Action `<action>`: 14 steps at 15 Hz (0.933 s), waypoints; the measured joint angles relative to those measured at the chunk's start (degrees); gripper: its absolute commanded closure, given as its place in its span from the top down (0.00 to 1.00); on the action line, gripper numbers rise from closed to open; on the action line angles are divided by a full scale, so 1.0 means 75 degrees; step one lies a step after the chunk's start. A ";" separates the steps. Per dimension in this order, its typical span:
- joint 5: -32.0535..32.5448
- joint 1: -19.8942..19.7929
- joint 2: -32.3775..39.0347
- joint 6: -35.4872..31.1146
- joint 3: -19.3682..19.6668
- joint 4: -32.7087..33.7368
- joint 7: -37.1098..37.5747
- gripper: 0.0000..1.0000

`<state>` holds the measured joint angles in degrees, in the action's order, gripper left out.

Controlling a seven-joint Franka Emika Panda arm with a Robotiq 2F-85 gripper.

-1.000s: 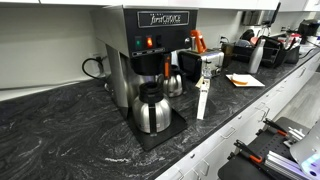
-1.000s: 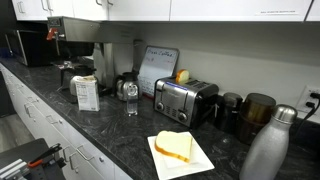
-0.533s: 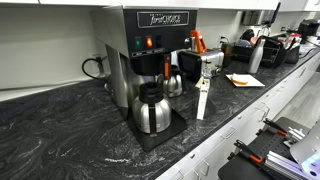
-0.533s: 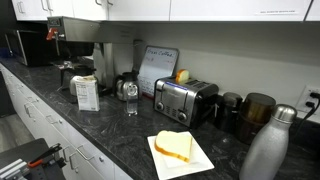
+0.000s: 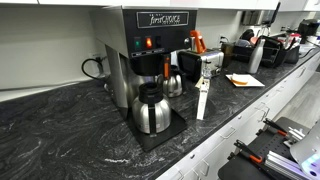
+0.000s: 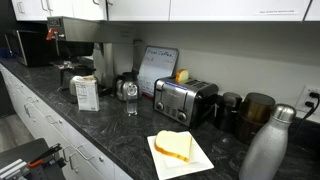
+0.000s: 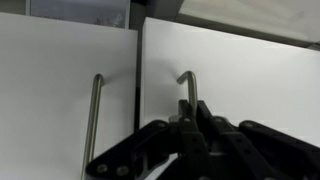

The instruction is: Open the top cabinet

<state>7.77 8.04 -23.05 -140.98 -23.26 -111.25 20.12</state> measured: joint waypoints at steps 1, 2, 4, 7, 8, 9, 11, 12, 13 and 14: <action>-0.0013 0.0030 -0.0029 0.0063 0.0004 -0.0001 0.0000 0.02; -0.0030 0.0058 -0.0059 0.0131 0.0009 0.0000 -0.0009 0.02; -0.0067 0.0136 -0.0117 0.0267 0.0033 0.0000 -0.0045 0.02; -0.0087 0.0230 -0.0189 0.0458 0.0051 0.0005 -0.0059 0.02; -0.0087 0.0253 -0.0206 0.0530 0.0051 0.0021 -0.0059 0.02; -0.0087 0.0276 -0.0215 0.0605 0.0051 0.0043 -0.0059 0.02; -0.0086 0.0300 -0.0216 0.0787 0.0034 0.0116 -0.0059 0.02; -0.0086 0.0301 -0.0214 0.0900 0.0010 0.0168 -0.0059 0.02; -0.0081 0.0301 -0.0211 0.1031 -0.0019 0.0222 -0.0057 0.02; -0.0078 0.0301 -0.0196 0.1192 -0.0053 0.0303 -0.0043 0.02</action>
<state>7.18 10.30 -24.52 -132.04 -23.66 -108.97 19.80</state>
